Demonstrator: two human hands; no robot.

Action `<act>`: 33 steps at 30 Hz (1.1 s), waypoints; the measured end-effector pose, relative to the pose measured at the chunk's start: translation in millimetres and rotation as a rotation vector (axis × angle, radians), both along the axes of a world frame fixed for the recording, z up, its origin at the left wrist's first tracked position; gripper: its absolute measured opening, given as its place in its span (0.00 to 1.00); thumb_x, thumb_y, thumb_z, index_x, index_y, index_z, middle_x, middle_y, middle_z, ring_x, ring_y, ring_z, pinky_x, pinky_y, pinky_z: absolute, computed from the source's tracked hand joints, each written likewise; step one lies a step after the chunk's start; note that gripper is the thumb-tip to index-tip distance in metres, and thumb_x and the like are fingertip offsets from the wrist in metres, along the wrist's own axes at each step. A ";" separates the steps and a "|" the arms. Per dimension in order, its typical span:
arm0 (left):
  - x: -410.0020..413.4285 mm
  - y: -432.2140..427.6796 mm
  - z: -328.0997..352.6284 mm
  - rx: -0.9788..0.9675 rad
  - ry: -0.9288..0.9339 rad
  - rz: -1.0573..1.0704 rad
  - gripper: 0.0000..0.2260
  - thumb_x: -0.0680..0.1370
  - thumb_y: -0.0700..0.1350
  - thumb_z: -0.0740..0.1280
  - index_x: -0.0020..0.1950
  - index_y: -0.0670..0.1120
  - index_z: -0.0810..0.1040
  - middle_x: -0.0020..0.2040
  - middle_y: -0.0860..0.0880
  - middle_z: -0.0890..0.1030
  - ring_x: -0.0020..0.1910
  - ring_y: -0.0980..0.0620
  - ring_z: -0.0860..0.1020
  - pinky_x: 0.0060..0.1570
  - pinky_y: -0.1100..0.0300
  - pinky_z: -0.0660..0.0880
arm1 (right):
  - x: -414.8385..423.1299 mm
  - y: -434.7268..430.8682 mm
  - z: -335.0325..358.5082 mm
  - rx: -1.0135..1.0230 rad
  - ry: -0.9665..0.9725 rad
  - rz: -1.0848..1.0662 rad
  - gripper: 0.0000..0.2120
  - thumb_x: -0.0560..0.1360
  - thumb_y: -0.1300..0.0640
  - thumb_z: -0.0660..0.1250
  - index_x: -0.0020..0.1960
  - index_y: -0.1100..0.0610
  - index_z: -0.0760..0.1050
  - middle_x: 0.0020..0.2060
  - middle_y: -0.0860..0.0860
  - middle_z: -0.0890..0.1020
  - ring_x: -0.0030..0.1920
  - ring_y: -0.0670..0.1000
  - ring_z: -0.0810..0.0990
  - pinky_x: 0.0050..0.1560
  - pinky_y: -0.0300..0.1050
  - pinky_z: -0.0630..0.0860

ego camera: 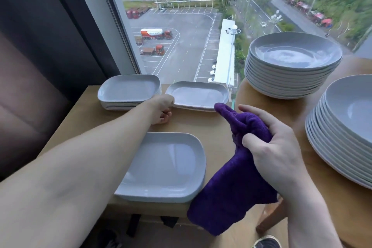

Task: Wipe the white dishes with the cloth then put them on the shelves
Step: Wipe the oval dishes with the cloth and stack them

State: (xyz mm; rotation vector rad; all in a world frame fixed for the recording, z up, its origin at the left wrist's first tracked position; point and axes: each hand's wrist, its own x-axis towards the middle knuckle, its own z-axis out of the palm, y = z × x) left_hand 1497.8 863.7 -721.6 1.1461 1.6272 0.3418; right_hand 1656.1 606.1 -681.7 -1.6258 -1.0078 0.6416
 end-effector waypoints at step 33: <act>-139.1 -238.3 94.5 -0.102 -1.158 0.028 0.34 0.71 0.21 0.49 0.72 0.39 0.75 0.68 0.33 0.79 0.66 0.28 0.78 0.62 0.32 0.77 | -131.1 -91.4 71.4 -0.012 -0.145 -0.032 0.22 0.72 0.57 0.67 0.64 0.42 0.77 0.60 0.37 0.75 0.56 0.30 0.72 0.49 0.19 0.65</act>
